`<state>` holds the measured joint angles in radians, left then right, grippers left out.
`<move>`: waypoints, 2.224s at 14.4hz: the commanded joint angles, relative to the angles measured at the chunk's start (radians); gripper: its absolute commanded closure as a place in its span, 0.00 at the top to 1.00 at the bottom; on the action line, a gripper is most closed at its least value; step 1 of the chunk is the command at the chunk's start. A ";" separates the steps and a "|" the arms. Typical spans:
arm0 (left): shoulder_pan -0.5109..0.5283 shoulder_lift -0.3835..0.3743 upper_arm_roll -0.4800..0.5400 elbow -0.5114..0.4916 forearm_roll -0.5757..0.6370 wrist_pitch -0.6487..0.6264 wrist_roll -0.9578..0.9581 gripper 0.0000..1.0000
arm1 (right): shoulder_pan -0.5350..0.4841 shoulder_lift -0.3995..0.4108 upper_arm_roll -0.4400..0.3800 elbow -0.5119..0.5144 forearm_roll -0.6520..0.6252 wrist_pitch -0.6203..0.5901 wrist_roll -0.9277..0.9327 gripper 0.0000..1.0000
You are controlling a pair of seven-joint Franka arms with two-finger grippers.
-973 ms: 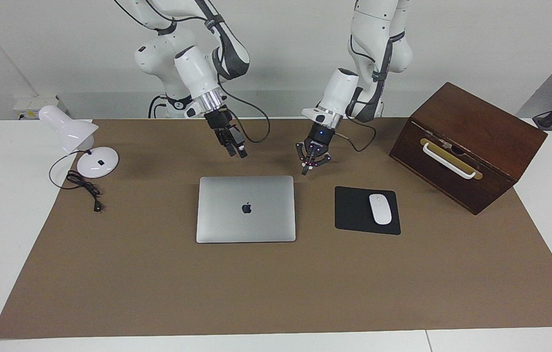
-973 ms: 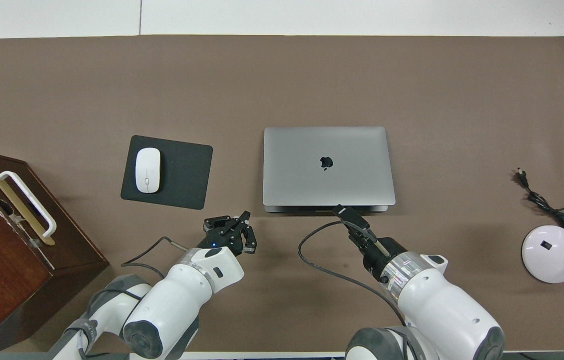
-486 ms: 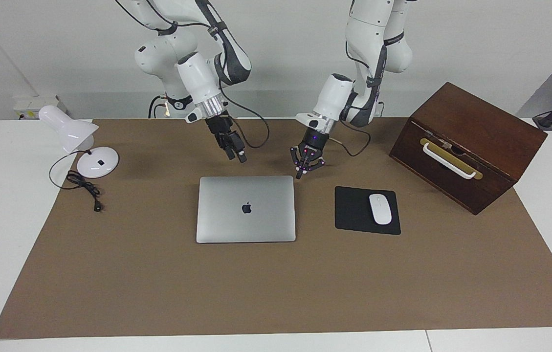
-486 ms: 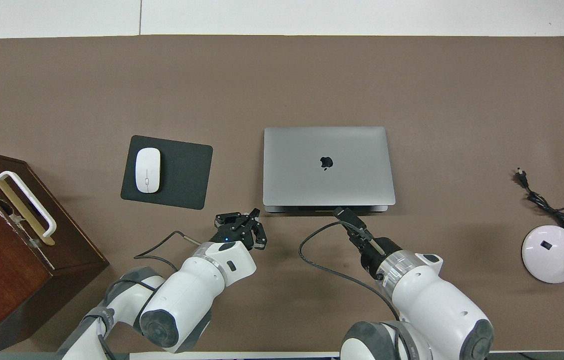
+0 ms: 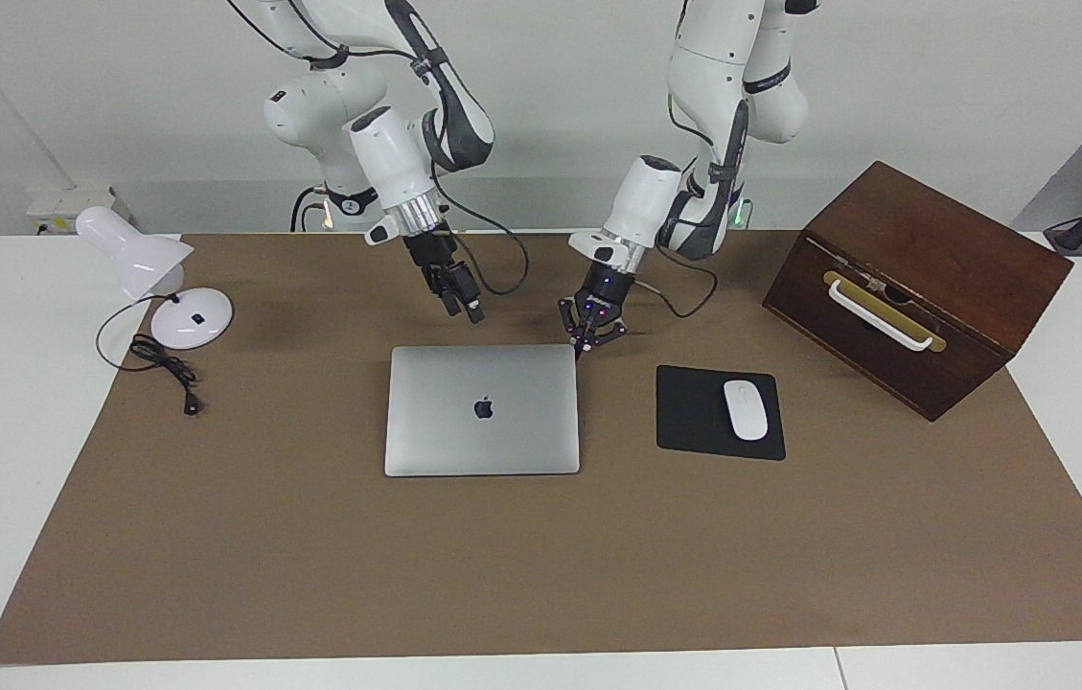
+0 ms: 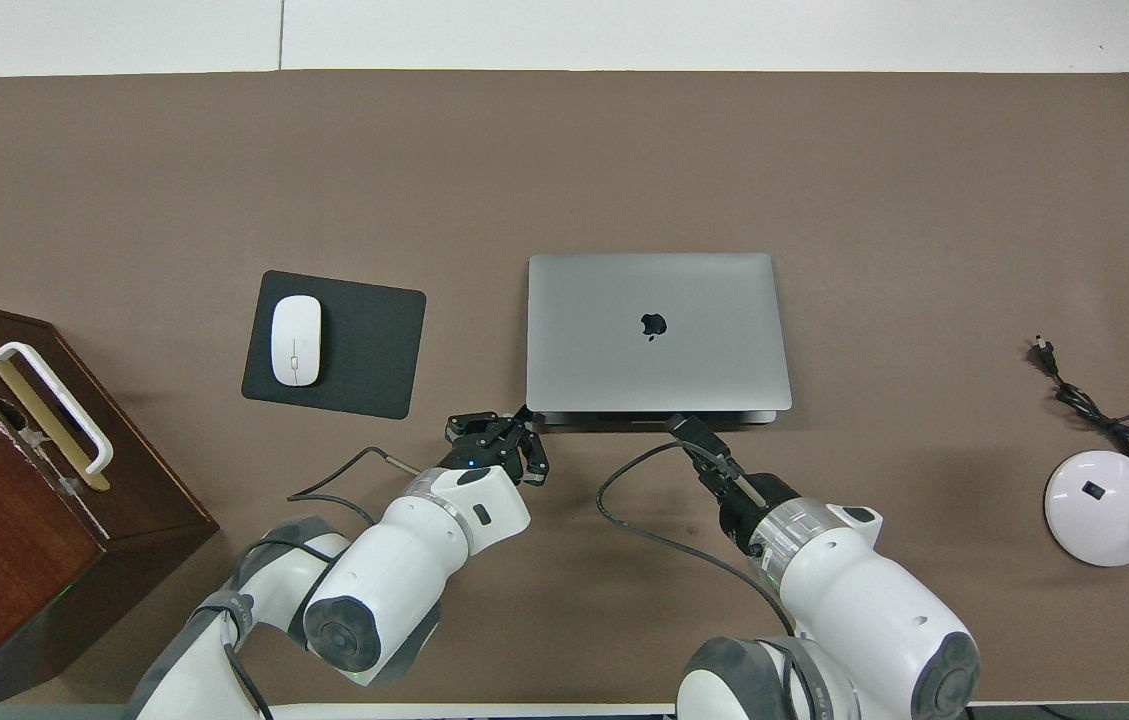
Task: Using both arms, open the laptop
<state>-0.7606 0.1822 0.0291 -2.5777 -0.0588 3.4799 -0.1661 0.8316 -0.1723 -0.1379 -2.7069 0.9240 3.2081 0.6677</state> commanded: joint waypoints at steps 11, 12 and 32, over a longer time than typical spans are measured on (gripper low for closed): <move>-0.032 0.103 0.017 0.083 -0.013 0.022 0.007 0.00 | -0.012 0.079 0.004 0.071 0.036 0.009 -0.048 1.00; -0.032 0.111 0.017 0.085 -0.013 0.022 0.007 0.00 | -0.014 0.082 0.004 0.076 0.036 0.007 -0.048 1.00; -0.032 0.131 0.017 0.091 -0.013 0.022 0.007 0.00 | -0.089 0.160 0.003 0.173 0.036 -0.054 -0.109 1.00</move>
<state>-0.7688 0.2570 0.0296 -2.5122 -0.0588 3.4881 -0.1661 0.7627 -0.0396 -0.1409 -2.5680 0.9240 3.1776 0.6171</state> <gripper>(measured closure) 0.991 0.000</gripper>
